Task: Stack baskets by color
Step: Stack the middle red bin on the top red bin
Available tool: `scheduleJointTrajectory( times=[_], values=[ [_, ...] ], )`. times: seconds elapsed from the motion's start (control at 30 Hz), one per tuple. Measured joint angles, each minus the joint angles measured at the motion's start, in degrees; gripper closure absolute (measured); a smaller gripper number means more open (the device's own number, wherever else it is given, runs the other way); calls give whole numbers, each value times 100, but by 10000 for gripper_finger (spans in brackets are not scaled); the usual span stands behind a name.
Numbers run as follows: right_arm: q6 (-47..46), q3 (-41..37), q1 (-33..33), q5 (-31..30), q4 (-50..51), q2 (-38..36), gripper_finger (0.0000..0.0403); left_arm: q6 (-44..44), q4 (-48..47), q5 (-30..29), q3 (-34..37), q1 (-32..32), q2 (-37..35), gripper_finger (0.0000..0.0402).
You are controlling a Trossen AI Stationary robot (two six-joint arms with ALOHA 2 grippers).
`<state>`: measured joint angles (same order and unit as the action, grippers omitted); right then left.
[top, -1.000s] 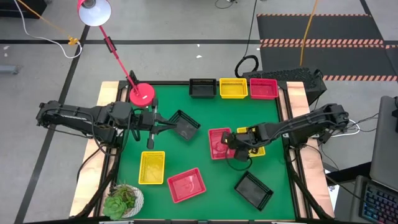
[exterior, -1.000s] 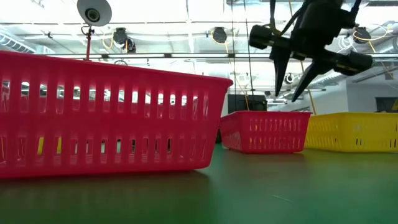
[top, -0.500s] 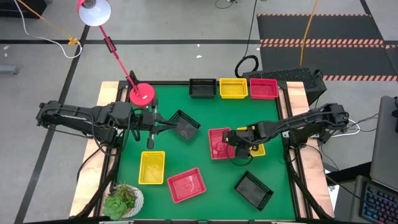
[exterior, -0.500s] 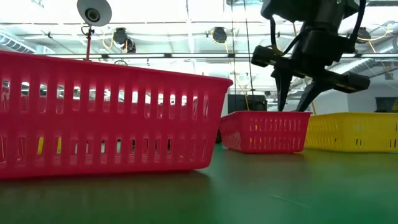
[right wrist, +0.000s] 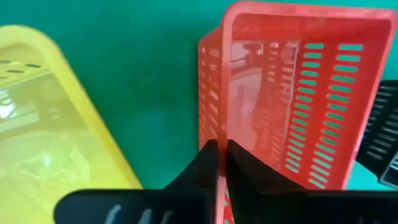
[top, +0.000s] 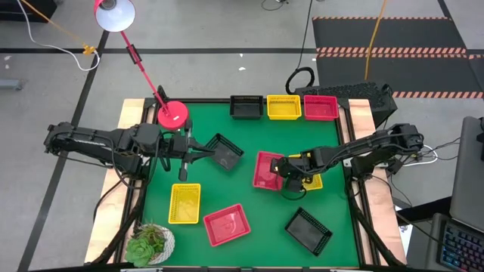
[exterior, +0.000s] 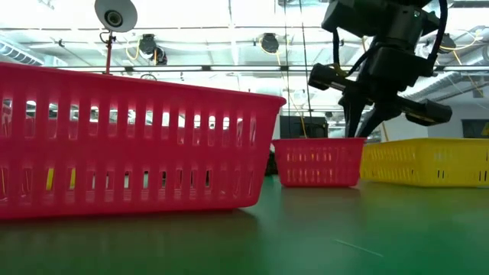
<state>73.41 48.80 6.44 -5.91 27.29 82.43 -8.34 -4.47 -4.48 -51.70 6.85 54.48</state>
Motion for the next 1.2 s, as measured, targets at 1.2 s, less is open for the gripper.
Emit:
scheduleJointTrajectory(
  times=[1.2],
  values=[
    [-3344,1708,410,-2689,1331,-518,398,-2,0,-1,0,1,0,376]
  ],
)
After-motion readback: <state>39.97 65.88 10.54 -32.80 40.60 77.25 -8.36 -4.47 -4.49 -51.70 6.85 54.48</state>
